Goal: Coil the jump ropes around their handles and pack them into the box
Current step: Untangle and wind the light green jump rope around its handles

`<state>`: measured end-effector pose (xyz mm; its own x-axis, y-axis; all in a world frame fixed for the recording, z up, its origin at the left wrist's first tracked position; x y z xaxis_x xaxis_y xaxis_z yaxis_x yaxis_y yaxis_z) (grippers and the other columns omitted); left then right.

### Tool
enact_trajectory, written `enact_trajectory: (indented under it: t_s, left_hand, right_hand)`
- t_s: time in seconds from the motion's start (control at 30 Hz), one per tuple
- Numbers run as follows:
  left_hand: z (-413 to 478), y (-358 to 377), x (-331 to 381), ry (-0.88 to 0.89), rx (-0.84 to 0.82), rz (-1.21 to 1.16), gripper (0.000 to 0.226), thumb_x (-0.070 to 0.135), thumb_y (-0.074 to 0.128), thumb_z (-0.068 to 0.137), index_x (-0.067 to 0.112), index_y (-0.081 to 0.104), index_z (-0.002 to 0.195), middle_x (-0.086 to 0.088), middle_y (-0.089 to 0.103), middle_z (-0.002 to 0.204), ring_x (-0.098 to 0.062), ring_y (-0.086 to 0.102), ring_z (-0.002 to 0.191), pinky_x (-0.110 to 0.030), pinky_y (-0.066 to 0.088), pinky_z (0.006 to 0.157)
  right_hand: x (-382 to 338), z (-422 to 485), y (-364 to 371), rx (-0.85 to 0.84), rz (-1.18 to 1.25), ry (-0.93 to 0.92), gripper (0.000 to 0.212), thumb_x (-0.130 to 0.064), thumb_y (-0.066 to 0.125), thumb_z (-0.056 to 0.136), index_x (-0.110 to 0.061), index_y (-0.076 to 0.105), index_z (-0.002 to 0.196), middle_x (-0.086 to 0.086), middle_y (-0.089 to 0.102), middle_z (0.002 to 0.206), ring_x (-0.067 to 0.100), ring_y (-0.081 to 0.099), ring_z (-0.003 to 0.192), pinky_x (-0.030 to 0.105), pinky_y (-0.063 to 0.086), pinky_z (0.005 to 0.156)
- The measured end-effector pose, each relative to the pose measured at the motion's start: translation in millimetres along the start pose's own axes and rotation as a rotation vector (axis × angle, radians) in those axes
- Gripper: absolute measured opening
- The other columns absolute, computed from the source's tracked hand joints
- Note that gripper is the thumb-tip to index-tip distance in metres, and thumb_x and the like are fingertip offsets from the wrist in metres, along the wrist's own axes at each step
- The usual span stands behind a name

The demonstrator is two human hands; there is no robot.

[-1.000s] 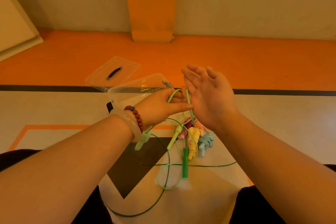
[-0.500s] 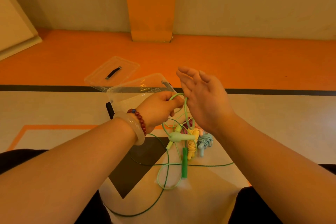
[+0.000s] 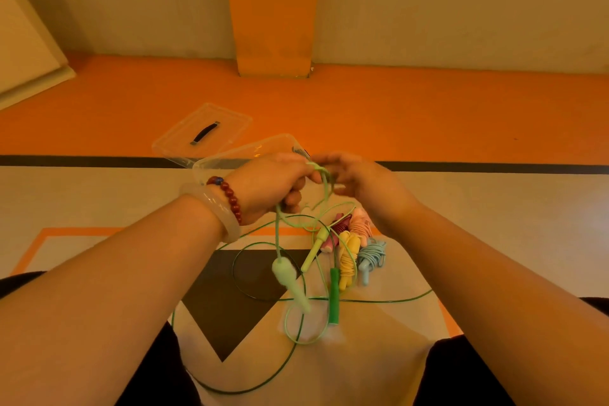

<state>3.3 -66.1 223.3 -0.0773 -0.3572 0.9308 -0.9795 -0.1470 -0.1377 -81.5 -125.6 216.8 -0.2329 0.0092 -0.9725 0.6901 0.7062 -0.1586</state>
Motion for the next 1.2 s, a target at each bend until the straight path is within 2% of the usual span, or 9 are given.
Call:
enact_trajectory:
  t_s: [0.17,0.3,0.37,0.47,0.67,0.8,0.97,1.07,1.2]
  left_hand:
    - [-2.1,-62.0,19.8,0.156,0.327,-0.38,0.027,0.017,0.034,0.103,0.015,0.052,0.084,0.008,0.038,0.057,-0.006,0.029,0.043,-0.019,0.026,0.042]
    - [-5.6,-115.2,-1.1,0.178,0.627,-0.699,0.023,0.005,0.031,0.1,0.01,0.054,0.099,0.004,0.063,0.067,-0.005,0.04,0.04,-0.018,0.031,0.039]
    - [-4.6,-110.7,6.9,0.218,0.578,-0.487,0.024,0.014,0.041,0.101,0.007,0.054,0.121,0.004,0.071,0.088,-0.004,0.054,0.051,-0.019,0.04,0.044]
    - [-6.1,-64.2,25.4,0.272,0.402,-0.119,0.016,0.028,0.047,0.1,0.018,0.058,0.107,0.009,0.069,0.101,-0.003,0.067,0.074,-0.022,0.05,0.063]
    - [-4.7,33.9,24.6,0.277,-0.246,-0.291,0.047,0.057,0.035,0.092,0.019,0.058,0.106,0.009,0.067,0.083,-0.005,0.061,0.078,-0.03,0.047,0.08]
    - [-6.6,39.4,18.2,0.222,-0.251,-0.135,0.009,0.018,0.051,0.094,0.014,0.059,0.093,0.01,0.053,0.054,-0.006,0.057,0.055,-0.023,0.05,0.069]
    - [-0.1,25.2,14.6,0.115,-0.132,-0.543,0.027,0.024,0.035,0.104,0.014,0.051,0.085,0.011,0.029,0.047,-0.004,0.024,0.039,-0.019,0.034,0.046]
    - [1.8,17.1,22.2,0.108,-0.133,-0.777,0.03,0.029,0.033,0.104,0.015,0.049,0.084,0.01,0.028,0.047,-0.003,0.024,0.038,-0.018,0.035,0.045]
    - [6.3,-15.6,22.6,0.128,-0.008,-0.82,0.03,0.03,0.033,0.104,0.015,0.048,0.084,0.01,0.029,0.048,-0.003,0.025,0.037,-0.017,0.032,0.041]
  right_hand:
    - [39.9,-6.8,1.2,-0.118,-0.448,0.189,0.017,-0.014,0.055,0.09,-0.015,0.072,0.095,0.001,0.067,0.074,0.013,0.058,0.076,0.034,0.045,0.082]
    - [17.8,-4.8,-19.5,0.15,-0.508,0.025,0.031,-0.032,0.045,0.101,-0.017,0.07,0.091,-0.007,0.049,0.061,0.011,0.047,0.056,0.021,0.039,0.051]
    - [-1.8,-6.5,-23.9,0.253,-0.335,-0.102,0.033,-0.036,0.044,0.101,-0.024,0.068,0.082,-0.009,0.04,0.058,0.009,0.038,0.053,0.027,0.032,0.052]
    - [-21.9,-7.5,-4.3,0.137,-0.06,-0.174,0.04,-0.033,0.04,0.103,-0.02,0.063,0.073,-0.01,0.034,0.053,0.005,0.03,0.046,0.023,0.025,0.05]
    - [-75.2,-27.5,3.0,0.151,-0.023,-0.367,0.031,-0.03,0.048,0.099,-0.021,0.065,0.074,0.003,0.056,0.077,0.016,0.057,0.07,0.029,0.05,0.066]
    - [-86.5,-32.9,-26.6,0.312,-0.301,-0.406,0.027,-0.034,0.051,0.097,-0.024,0.071,0.082,-0.004,0.055,0.078,0.0,0.051,0.069,0.019,0.042,0.07]
    - [-53.5,-25.5,-62.6,0.449,0.107,-0.235,0.035,-0.046,0.039,0.099,-0.023,0.064,0.105,-0.007,0.063,0.099,0.005,0.059,0.084,0.03,0.047,0.076]
    - [-14.7,-4.5,-38.8,0.193,0.175,-0.158,0.057,-0.064,0.02,0.092,-0.033,0.051,0.128,-0.003,0.055,0.136,0.013,0.051,0.124,0.038,0.037,0.103]
    - [65.8,-3.4,28.8,-0.28,-0.036,0.194,0.043,-0.052,0.043,0.086,-0.025,0.066,0.11,0.0,0.072,0.107,0.021,0.061,0.112,0.032,0.048,0.093]
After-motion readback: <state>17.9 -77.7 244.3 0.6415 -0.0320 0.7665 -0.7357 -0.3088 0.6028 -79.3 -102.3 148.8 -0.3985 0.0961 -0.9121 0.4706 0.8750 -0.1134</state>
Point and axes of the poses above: each hand's wrist, its own z-axis towards the middle knuckle, its own y-axis out of the palm, x = y × z, the point moved 10 cm from there along z, towards the middle knuckle
